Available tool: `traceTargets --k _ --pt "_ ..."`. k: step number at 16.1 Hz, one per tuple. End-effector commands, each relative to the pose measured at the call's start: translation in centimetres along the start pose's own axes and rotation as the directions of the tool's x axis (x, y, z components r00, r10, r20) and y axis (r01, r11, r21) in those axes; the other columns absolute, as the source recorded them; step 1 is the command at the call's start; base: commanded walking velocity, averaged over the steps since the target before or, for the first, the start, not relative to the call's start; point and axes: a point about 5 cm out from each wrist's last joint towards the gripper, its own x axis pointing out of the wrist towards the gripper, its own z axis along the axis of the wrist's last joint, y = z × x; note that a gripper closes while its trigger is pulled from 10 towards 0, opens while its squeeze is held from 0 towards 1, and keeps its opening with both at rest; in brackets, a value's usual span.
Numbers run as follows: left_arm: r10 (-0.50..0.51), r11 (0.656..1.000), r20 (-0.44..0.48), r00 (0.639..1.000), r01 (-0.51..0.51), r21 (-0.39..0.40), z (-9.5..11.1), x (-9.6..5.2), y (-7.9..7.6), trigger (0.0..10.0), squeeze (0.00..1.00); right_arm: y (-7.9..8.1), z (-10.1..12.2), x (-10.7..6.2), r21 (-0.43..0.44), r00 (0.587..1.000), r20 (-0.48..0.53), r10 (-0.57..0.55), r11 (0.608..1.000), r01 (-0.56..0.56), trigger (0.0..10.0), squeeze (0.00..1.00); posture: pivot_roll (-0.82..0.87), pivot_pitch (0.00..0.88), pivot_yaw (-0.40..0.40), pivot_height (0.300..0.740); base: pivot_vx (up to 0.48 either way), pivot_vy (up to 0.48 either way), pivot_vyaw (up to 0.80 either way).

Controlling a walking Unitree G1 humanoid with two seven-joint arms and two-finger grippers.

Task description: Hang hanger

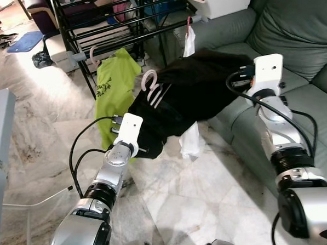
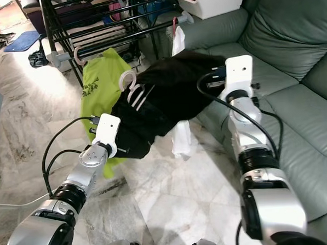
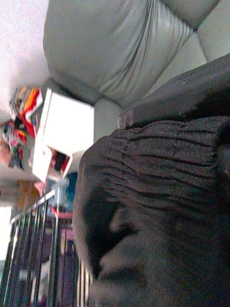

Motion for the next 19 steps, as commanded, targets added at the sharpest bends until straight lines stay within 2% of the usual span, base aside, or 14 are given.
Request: traceTargets --k 1,2,3,5,7,9,11,13,14,15,16,17,18,19 --pt "0.065 0.998 0.021 0.998 -0.065 0.015 0.5 0.0 1.3 0.0 0.00 -0.8 0.2 0.1 0.030 0.999 0.006 -0.035 0.999 0.035 0.0 0.00 -0.06 0.000 0.058 0.740 0.000 0.000 0.00" --pt "0.081 0.997 0.013 0.997 -0.082 0.018 0.3 0.0 1.6 0.0 0.00 -0.6 0.3 0.1 0.053 1.000 0.007 -0.019 0.998 0.018 0.0 0.00 -0.06 0.000 0.058 0.740 0.000 0.000 0.00" --pt "0.099 0.995 0.006 0.995 -0.099 0.013 0.1 0.0 1.7 0.0 0.00 0.7 0.2 0.0 0.091 0.999 -0.005 0.040 0.995 -0.039 0.0 0.00 -0.07 0.000 0.058 0.740 0.000 0.000 0.00" --pt "0.081 0.996 0.008 0.997 -0.081 -0.020 0.4 0.2 0.9 0.0 0.00 6.1 -0.3 -1.0 0.186 0.970 -0.029 0.242 0.955 -0.233 0.0 0.00 -0.07 0.000 0.060 0.740 0.000 0.000 0.00" --pt "0.071 0.996 0.018 0.997 -0.070 -0.063 0.8 0.4 0.1 0.0 0.00 10.9 -0.8 -2.7 0.251 0.896 -0.049 0.441 0.874 -0.416 0.0 0.00 -0.07 0.000 0.059 0.740 0.000 0.000 0.00" --pt "0.072 0.992 0.018 0.997 -0.070 -0.109 1.0 0.5 -0.1 0.0 0.00 15.6 -2.1 -5.9 0.228 0.724 -0.107 0.681 0.726 -0.649 0.0 0.00 -0.07 0.000 0.055 0.740 0.000 0.000 0.00" --pt "0.075 0.990 0.023 0.997 -0.072 -0.118 1.1 0.6 0.0 0.0 0.00 18.0 -2.6 -9.1 0.213 0.547 -0.123 0.828 0.560 -0.801 0.0 0.00 -0.07 0.000 0.052 0.740 0.000 0.000 0.00" --pt "0.073 0.990 0.021 0.997 -0.070 -0.127 1.1 0.5 0.1 0.0 0.00 17.8 -3.0 -9.6 0.191 0.515 -0.145 0.845 0.535 -0.823 0.0 0.00 -0.07 0.000 0.051 0.740 0.000 0.000 0.00" --pt "0.064 0.989 0.021 0.998 -0.061 -0.132 1.1 0.5 0.1 0.0 0.00 16.7 -3.9 -9.4 0.117 0.534 -0.209 0.819 0.563 -0.818 4.0 0.00 -0.07 0.000 0.051 0.740 0.000 0.000 0.00" --pt "0.061 0.989 0.022 0.998 -0.057 -0.133 1.1 0.5 0.1 0.0 0.00 16.1 -4.4 -9.3 0.053 0.547 -0.245 0.800 0.575 -0.817 7.2 0.00 -0.07 0.000 0.050 0.740 0.000 0.000 0.00" --pt "0.056 0.989 0.023 0.998 -0.052 -0.136 1.1 0.5 0.1 0.0 0.00 15.4 -5.0 -9.4 0.032 0.555 -0.276 0.785 0.585 -0.811 10.0 1.00 -0.07 0.000 0.048 0.740 0.000 0.000 0.00" --pt "0.050 0.989 0.023 0.998 -0.046 -0.139 1.1 0.6 0.1 0.0 0.00 14.9 -5.4 -9.7 0.026 0.550 -0.301 0.779 0.583 -0.812 10.0 1.00 -0.07 0.000 0.048 0.740 0.000 0.000 0.00" --pt "0.043 0.990 0.028 0.999 -0.039 -0.136 1.1 0.5 0.1 0.0 0.00 14.1 -6.4 -10.6 -0.073 0.537 -0.354 0.766 0.549 -0.833 10.0 1.00 -0.06 0.000 0.043 0.740 0.000 0.000 0.00" --pt "0.041 0.990 0.029 0.999 -0.037 -0.135 1.1 0.5 0.1 0.0 0.00 13.9 -6.6 -10.7 -0.098 0.535 -0.363 0.762 0.540 -0.836 10.0 1.00 -0.06 0.000 0.043 0.740 0.000 0.000 0.00"
